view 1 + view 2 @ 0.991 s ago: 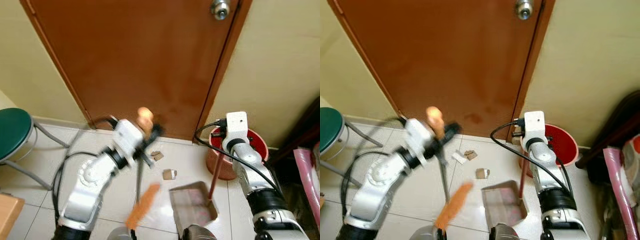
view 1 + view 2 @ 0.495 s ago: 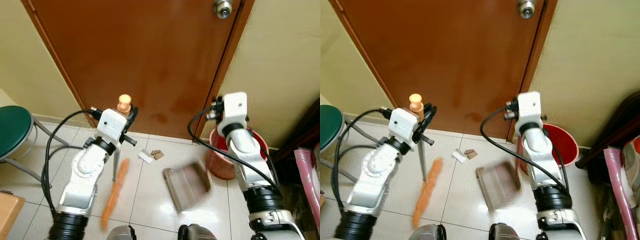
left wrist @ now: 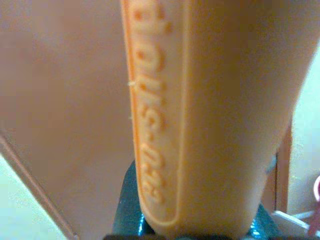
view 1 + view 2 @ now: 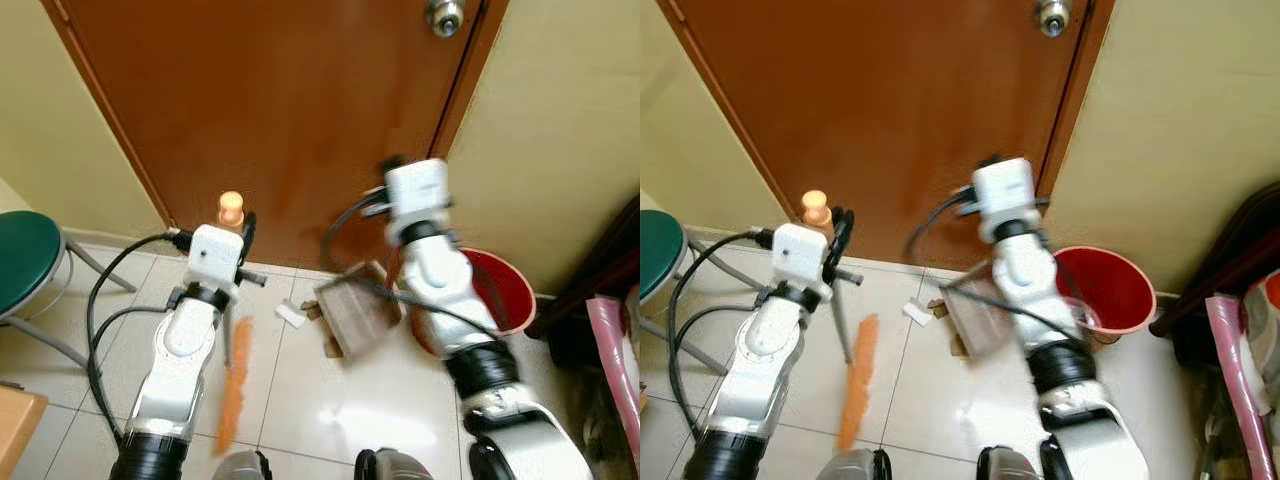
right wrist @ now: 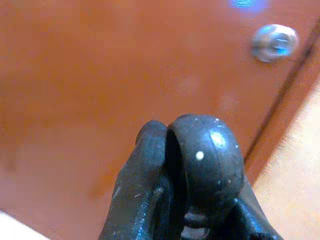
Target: Sweep floor
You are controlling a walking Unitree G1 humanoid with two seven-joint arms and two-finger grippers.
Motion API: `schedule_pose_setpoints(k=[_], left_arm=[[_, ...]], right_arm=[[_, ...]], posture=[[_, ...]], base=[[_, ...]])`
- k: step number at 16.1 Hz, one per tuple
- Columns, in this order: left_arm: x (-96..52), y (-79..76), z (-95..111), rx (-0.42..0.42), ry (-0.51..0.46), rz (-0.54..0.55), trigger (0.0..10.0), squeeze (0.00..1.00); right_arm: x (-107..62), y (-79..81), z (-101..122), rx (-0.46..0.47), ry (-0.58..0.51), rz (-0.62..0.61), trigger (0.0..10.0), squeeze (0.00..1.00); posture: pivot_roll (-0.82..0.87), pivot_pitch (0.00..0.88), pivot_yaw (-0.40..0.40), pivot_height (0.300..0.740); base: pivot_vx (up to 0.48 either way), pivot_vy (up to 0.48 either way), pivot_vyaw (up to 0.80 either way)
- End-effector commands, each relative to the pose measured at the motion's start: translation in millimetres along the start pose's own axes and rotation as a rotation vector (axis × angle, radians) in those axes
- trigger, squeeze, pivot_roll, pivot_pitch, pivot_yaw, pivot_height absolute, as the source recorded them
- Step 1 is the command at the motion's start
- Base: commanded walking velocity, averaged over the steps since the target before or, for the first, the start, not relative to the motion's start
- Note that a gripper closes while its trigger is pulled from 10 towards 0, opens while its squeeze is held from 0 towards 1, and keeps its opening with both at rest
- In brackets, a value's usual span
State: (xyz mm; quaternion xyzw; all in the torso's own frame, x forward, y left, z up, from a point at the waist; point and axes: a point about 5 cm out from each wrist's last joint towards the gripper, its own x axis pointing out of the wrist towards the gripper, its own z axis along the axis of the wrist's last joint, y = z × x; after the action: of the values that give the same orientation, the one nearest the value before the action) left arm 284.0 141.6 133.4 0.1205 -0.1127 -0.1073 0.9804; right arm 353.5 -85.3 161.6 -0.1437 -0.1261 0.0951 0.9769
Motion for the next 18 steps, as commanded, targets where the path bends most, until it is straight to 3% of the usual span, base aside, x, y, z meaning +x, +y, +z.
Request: schedule_pose_setpoints(k=[1, 6, 9, 10, 15, 16, 18], left_arm=[[-7.4, 8.7, -5, 0.012, 0.035, 0.043, 10.0, 0.0], [-19.7, 18.5, -9, 0.02, 0.074, 0.077, 10.0, 0.0], [-22.4, 21.5, -9, 0.03, 0.081, 0.08, 10.0, 0.0], [-22.5, 23.2, -9, 0.032, 0.086, 0.082, 10.0, 0.0], [-15.4, 21.7, -9, 0.03, 0.084, 0.074, 10.0, 0.0], [-12.2, 20.8, -9, 0.028, 0.082, 0.068, 10.0, 0.0], [-8.5, 20.2, -9, 0.027, 0.077, 0.065, 10.0, 0.0]], right_arm=[[5.5, 8.9, 13, -0.045, -0.075, 0.02, 10.0, 0.0], [-1.3, 61.4, -8, -0.17, -0.032, 0.15, 10.0, 0.0], [-7.0, 80.8, -17, -0.176, 0.023, 0.253, 10.0, 0.0], [-14.4, 90.9, -25, -0.16, 0.063, 0.34, 10.0, 0.0], [-26.7, 99.3, -28, -0.028, 0.068, 0.461, 10.0, 0.0], [-29.8, 98.3, -27, 0.062, 0.085, 0.504, 10.0, 0.0], [-28.4, 86.5, -21, 0.15, 0.083, 0.513, 10.0, 0.0]], posture=[[0.11, 0.123, -0.013, 0.74], [0.15, 0.143, -0.011, 0.74], [0.16, 0.146, -0.009, 0.74], [0.15, 0.146, -0.006, 0.74], [0.13, 0.142, -0.003, 0.74], [0.12, 0.138, -0.003, 0.74], [0.11, 0.132, -0.004, 0.74]], base=[[0.0, 0.0, 0.0], [0.0, 0.0, 0.0], [0.0, 0.0, 0.0], [0.0, 0.0, 0.0], [0.0, 0.0, 0.0], [0.0, 0.0, 0.0], [0.0, 0.0, 0.0]])
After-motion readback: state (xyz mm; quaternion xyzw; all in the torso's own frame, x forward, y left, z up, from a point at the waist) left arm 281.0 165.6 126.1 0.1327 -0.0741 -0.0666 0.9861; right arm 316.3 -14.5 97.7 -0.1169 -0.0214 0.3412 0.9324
